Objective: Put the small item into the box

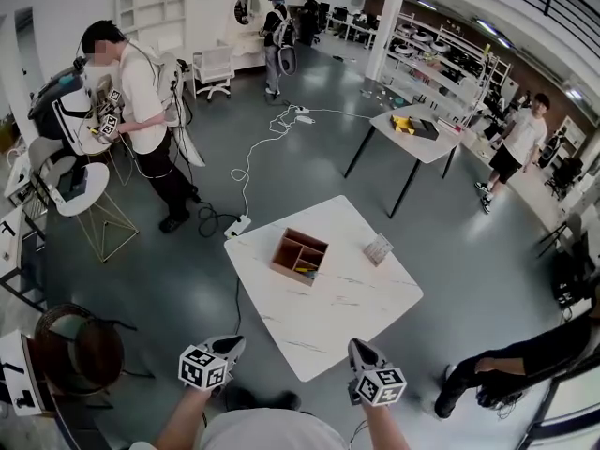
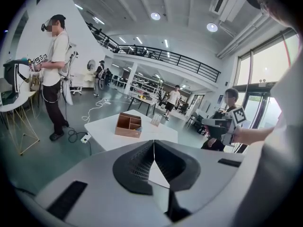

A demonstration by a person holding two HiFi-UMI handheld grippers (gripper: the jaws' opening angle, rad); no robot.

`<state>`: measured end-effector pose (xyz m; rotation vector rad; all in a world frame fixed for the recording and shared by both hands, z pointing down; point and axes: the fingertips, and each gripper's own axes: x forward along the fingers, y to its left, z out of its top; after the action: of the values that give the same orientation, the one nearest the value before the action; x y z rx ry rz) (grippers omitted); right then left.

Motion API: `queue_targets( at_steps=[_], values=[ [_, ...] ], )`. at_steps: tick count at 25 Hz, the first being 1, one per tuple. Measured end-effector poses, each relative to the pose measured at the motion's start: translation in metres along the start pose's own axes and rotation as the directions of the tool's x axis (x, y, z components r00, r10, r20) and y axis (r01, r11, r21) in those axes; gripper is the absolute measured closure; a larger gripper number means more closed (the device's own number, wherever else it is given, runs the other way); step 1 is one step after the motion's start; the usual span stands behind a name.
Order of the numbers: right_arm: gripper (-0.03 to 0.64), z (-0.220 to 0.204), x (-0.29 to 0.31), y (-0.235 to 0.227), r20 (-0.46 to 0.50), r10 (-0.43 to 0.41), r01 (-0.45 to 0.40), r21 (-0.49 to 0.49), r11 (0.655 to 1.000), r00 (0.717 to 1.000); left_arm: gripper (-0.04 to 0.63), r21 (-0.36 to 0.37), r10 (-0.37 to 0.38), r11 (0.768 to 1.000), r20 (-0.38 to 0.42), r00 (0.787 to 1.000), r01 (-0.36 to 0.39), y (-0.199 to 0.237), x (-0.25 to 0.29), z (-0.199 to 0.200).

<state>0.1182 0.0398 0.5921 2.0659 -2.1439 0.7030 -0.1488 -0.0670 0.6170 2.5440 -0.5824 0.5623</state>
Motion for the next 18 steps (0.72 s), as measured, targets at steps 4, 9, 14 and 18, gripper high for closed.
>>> queue_targets(
  at_steps=[4, 9, 14, 18],
  values=[
    [0.589, -0.0021, -0.0045, 0.0041, 0.006, -0.003, 0.003, -0.001, 1.000, 1.000, 0.581, -0.002, -0.006, 1.000, -0.006, 1.000, 0.006, -0.0006, -0.0016, -0.0060],
    [0.589, -0.0007, -0.0093, 0.0051, 0.010, -0.016, 0.016, 0.004, 1.000, 1.000, 0.581, -0.004, -0.013, 1.000, 0.001, 1.000, 0.013, -0.0022, -0.0032, -0.0041],
    [0.589, 0.0025, -0.0098, 0.0059, 0.016, -0.024, 0.024, 0.005, 1.000, 1.000, 0.581, 0.004, -0.022, 1.000, 0.005, 1.000, 0.022, -0.0031, -0.0028, -0.0006],
    [0.589, 0.0041, -0.0095, 0.0056, 0.023, -0.027, 0.027, 0.008, 1.000, 0.999, 0.581, 0.010, -0.026, 1.000, 0.011, 1.000, 0.026, -0.0025, -0.0018, 0.0027]
  ],
)
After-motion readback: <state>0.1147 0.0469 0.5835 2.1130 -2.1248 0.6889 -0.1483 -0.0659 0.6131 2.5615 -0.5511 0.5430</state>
